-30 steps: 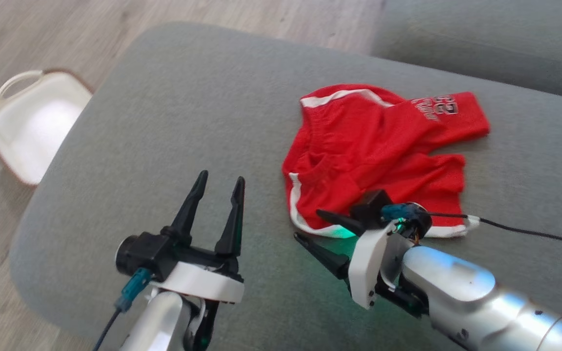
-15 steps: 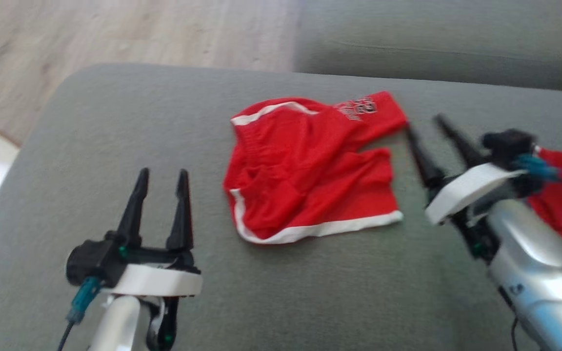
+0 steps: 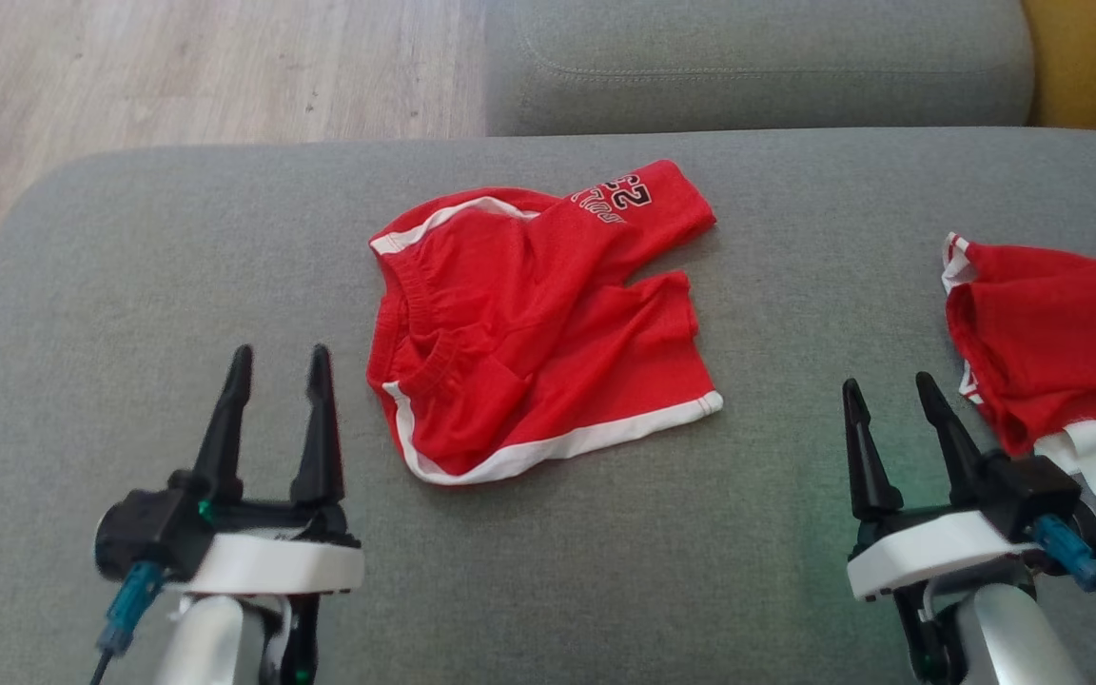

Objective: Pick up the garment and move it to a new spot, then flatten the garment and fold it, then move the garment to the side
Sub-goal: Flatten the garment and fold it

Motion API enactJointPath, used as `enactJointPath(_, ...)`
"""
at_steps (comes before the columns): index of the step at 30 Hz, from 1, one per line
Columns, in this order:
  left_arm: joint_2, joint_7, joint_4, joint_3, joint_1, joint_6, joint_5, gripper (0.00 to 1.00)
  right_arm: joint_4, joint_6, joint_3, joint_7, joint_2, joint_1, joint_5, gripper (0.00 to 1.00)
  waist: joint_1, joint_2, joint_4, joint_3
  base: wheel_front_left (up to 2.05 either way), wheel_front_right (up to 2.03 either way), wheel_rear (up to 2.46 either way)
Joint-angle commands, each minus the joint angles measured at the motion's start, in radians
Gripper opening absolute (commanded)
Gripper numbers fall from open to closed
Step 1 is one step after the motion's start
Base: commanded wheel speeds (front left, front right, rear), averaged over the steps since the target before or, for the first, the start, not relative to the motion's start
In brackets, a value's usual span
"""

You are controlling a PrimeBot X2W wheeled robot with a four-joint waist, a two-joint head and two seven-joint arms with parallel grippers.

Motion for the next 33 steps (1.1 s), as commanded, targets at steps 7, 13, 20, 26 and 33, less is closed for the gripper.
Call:
enactJointPath(7,0.006,-0.009,-0.046,0.033,-0.027,-0.005,0.005,1.0,-0.049,-0.001,0.038,-0.011,0.006,-0.043,-0.007,1.0,0.0,0.0,0.028,0.031,0.0,0.0,0.0)
enactJointPath(13,0.005,-0.009,-0.041,0.001,-0.05,-0.006,-0.002,1.0,0.018,-0.001,0.062,0.025,0.006,-0.086,-0.042,1.0,0.0,0.0,0.059,0.066,0.0,0.0,0.0)
enactJointPath(20,0.005,-0.009,-0.026,-0.039,-0.077,-0.007,-0.016,1.0,0.148,-0.001,0.098,0.098,0.006,-0.155,-0.058,1.0,0.0,0.0,0.103,0.106,0.0,0.0,0.0)
enactJointPath(26,0.005,-0.009,-0.018,-0.058,-0.092,-0.007,-0.027,1.0,0.237,-0.001,0.108,0.112,0.006,-0.194,-0.069,1.0,0.0,0.0,0.137,0.121,0.0,0.0,0.0)
enactJointPath(33,0.005,-0.009,-0.012,-0.062,-0.096,-0.007,-0.032,1.0,0.306,-0.001,0.11,0.11,0.006,-0.218,-0.092,1.0,0.0,0.0,0.156,0.121,0.0,0.0,0.0)
